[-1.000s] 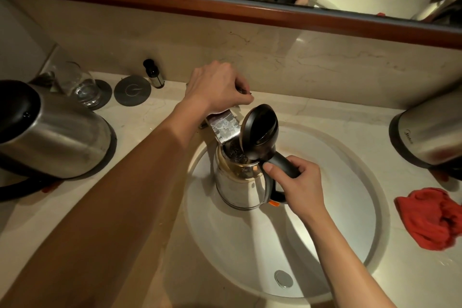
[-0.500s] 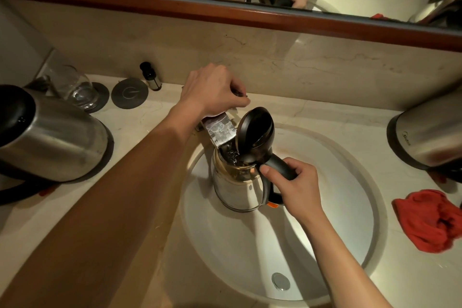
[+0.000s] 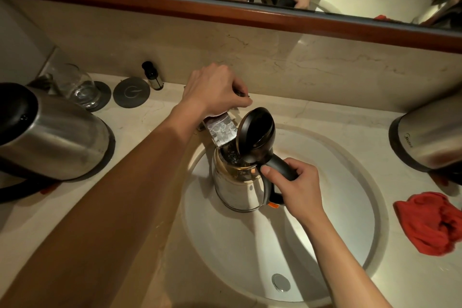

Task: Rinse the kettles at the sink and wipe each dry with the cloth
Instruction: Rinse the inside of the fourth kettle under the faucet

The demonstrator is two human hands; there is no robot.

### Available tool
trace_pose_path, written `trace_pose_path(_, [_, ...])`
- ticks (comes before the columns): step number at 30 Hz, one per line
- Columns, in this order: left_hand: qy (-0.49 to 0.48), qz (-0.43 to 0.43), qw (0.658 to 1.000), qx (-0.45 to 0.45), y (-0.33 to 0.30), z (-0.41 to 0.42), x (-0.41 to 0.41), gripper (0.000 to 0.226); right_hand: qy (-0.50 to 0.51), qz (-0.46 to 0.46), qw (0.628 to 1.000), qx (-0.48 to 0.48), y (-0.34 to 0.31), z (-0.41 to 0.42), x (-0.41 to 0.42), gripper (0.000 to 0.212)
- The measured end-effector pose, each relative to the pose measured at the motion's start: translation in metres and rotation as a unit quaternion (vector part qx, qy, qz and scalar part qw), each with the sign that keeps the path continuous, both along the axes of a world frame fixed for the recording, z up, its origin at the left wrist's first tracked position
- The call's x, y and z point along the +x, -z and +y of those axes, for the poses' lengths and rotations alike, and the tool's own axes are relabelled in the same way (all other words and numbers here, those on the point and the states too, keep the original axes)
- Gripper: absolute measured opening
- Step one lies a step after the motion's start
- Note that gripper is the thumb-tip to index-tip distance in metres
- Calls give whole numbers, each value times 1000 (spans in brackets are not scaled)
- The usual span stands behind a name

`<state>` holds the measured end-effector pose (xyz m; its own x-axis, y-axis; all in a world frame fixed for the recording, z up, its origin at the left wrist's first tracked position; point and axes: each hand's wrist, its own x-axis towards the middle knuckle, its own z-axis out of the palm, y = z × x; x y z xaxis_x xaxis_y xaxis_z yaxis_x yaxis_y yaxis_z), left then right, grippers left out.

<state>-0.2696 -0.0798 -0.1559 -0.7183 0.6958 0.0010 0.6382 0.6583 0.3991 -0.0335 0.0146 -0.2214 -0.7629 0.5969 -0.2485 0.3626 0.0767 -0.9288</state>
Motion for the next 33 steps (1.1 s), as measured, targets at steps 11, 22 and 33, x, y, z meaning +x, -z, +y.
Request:
trace_pose_path(11, [2,-4,1000,9,2,-1,-2,23,3,0,1000,-2,-1,0,1,36])
trace_pose_path(22, [4,-7,1000,10,1,-1,-2,25,3,-1,1000,-5,1,3,-1,33])
trace_pose_path(33, [9,-3,1000,1,2,-2,-2,27,-1,4,1000,10,4,4,0,38])
